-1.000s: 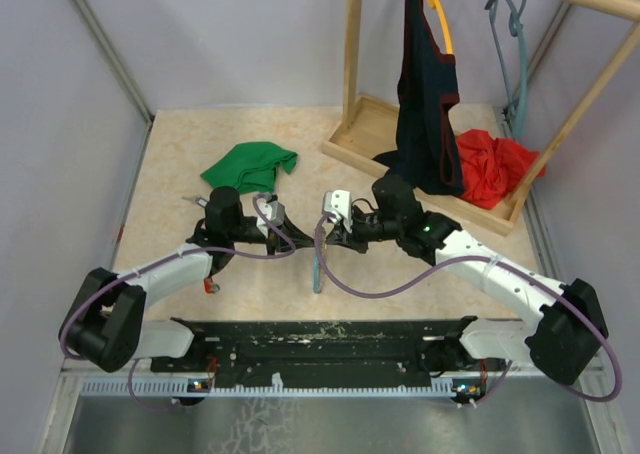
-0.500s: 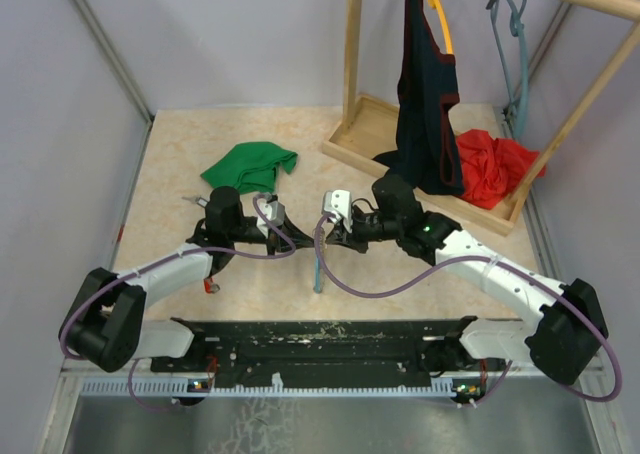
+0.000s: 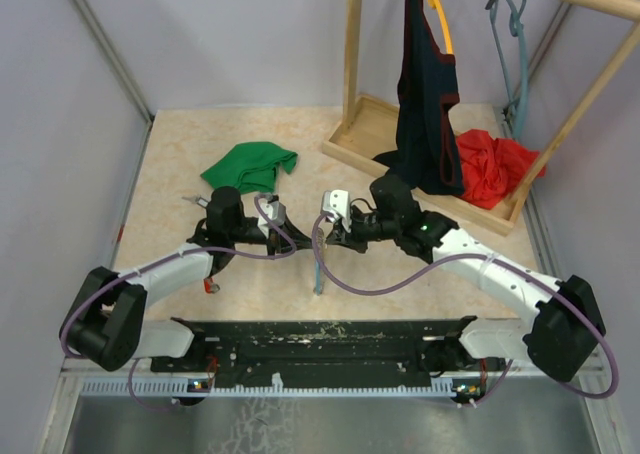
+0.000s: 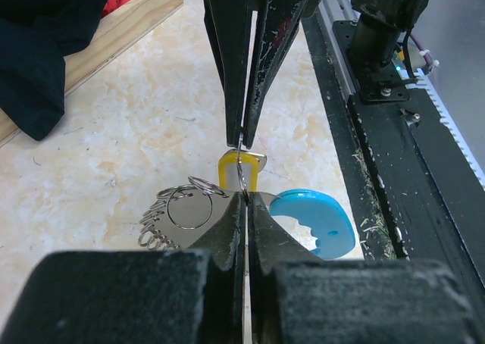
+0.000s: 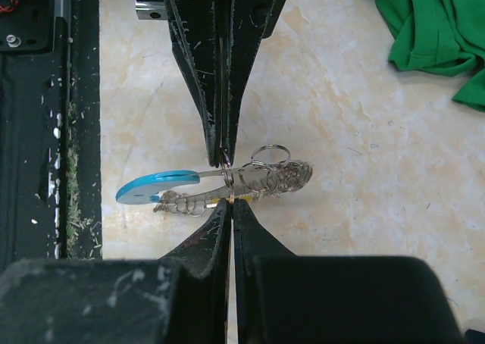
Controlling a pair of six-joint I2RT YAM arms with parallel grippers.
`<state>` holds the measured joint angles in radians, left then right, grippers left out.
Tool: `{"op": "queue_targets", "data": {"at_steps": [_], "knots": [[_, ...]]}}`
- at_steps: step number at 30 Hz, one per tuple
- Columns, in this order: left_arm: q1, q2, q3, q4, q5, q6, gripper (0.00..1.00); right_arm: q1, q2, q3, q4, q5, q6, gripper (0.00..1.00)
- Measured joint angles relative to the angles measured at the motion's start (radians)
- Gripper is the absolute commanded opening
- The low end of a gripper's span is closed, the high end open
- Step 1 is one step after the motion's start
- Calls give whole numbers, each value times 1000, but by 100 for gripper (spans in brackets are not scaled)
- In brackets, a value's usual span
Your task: Put the keys on the keyring
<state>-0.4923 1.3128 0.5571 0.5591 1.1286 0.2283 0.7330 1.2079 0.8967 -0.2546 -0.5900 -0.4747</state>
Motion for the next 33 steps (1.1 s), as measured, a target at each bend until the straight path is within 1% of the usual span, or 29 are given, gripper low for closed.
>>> {"op": "queue_targets", "data": {"at_steps": [12, 19, 25, 30, 33], "knots": [[-3, 8, 0, -11, 19, -3, 0, 0, 24, 1, -5, -10, -5, 0], [-12, 11, 14, -9, 46, -3, 0, 4, 49, 16, -56, -61, -26, 0], [-12, 15, 23, -13, 61, 2, 0, 4, 60, 40, -86, -74, -40, 0], [-12, 15, 24, -22, 52, 14, 0, 4, 60, 40, -86, -56, -34, 0], [-12, 15, 24, -28, 35, 21, 0, 4, 55, 40, -83, -2, 6, 0]]}}
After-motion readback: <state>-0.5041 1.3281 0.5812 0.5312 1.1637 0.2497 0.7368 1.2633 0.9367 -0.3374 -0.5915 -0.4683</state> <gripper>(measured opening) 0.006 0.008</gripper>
